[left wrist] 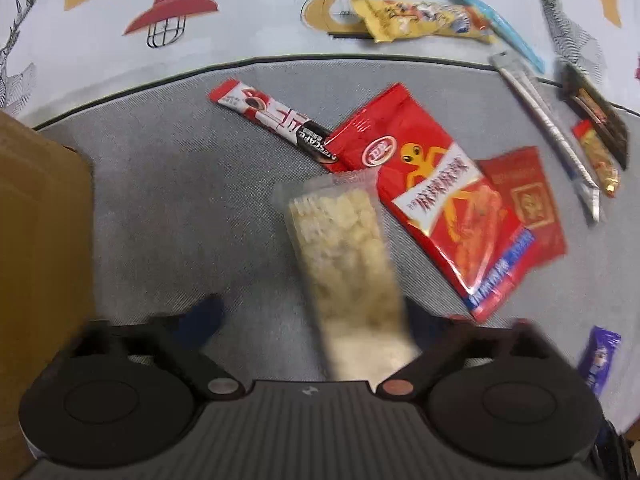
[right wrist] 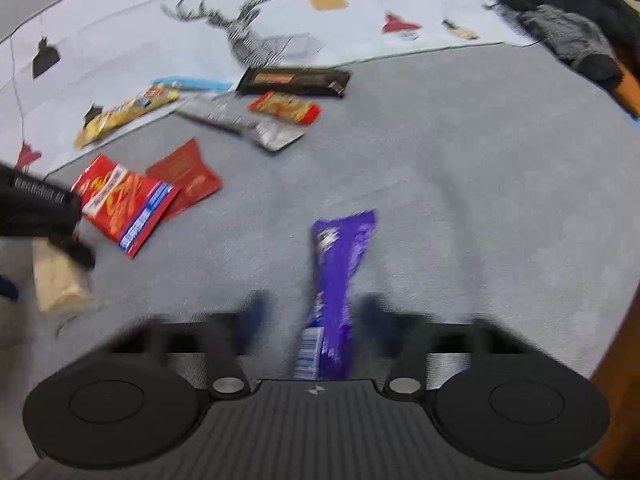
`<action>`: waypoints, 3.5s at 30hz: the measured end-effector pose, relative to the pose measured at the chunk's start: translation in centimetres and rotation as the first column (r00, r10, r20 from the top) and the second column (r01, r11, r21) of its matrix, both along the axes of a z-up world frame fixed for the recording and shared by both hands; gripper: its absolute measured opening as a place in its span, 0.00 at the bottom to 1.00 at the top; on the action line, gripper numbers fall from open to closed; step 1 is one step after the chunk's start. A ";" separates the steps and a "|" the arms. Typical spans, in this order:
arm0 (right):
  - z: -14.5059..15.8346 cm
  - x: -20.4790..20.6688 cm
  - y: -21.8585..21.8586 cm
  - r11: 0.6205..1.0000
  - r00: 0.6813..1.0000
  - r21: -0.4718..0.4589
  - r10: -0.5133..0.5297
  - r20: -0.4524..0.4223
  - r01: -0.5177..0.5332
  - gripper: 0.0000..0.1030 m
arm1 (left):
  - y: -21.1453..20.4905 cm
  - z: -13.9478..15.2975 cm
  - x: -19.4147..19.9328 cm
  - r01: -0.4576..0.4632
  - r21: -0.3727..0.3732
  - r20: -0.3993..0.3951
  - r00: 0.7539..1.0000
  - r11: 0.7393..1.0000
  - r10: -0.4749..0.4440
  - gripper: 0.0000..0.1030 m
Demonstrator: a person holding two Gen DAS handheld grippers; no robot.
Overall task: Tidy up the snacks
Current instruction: 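Grasp the purple chocolate bar with the right tool while the left tool grasps the cracker pack, then carry the cracker pack with the left tool and the purple bar with the right tool over the box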
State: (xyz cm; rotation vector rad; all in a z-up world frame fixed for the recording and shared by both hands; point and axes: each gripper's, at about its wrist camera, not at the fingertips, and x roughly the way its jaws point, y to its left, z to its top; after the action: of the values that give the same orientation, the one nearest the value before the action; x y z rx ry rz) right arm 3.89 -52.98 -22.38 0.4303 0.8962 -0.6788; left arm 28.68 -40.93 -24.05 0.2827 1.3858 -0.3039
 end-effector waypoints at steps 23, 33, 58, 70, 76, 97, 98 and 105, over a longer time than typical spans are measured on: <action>18.9 -9.5 17.6 0.938 0.883 -0.070 0.344 0.319 -0.340 0.18 | 24.2 21.7 -20.2 0.063 -0.327 0.298 0.954 0.943 0.040 0.39; 20.4 -11.6 30.6 0.808 0.759 -0.052 0.571 0.312 -0.587 0.18 | 39.6 23.9 -26.1 -0.139 -0.318 0.364 0.896 0.938 0.255 0.39; 22.2 -12.1 32.5 0.803 0.748 -0.115 0.589 0.306 -0.585 0.18 | 41.1 26.0 -28.5 -0.103 -0.404 0.403 0.872 0.909 0.278 0.39; 19.9 -1.5 29.0 0.765 0.722 0.002 0.607 0.331 -0.644 0.18 | 34.8 23.6 -16.2 -0.069 -0.312 0.356 0.916 0.948 0.184 0.39; 21.9 2.6 27.6 0.757 0.734 0.045 0.615 0.289 -0.652 0.18 | 32.7 25.6 -11.4 -0.125 -0.310 0.293 0.931 0.943 0.219 0.39; 21.8 -6.5 32.1 0.774 0.708 -0.033 0.596 0.378 -0.633 0.18 | 40.3 26.0 -21.8 -0.153 -0.367 0.381 0.875 0.918 0.298 0.39; 21.9 -6.8 32.1 0.777 0.709 -0.037 0.592 0.383 -0.629 0.18 | 40.5 26.0 -22.2 -0.154 -0.365 0.385 0.873 0.918 0.300 0.39; 21.8 -7.0 32.9 0.770 0.701 -0.046 0.603 0.382 -0.637 0.18 | 40.7 25.4 -22.4 -0.150 -0.358 0.375 0.881 0.922 0.289 0.39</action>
State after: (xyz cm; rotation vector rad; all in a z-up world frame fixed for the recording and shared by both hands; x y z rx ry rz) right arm -3.16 -20.12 -0.57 0.2911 0.6398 0.0833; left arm 6.25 -0.28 1.31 -0.0833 0.9082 -0.2526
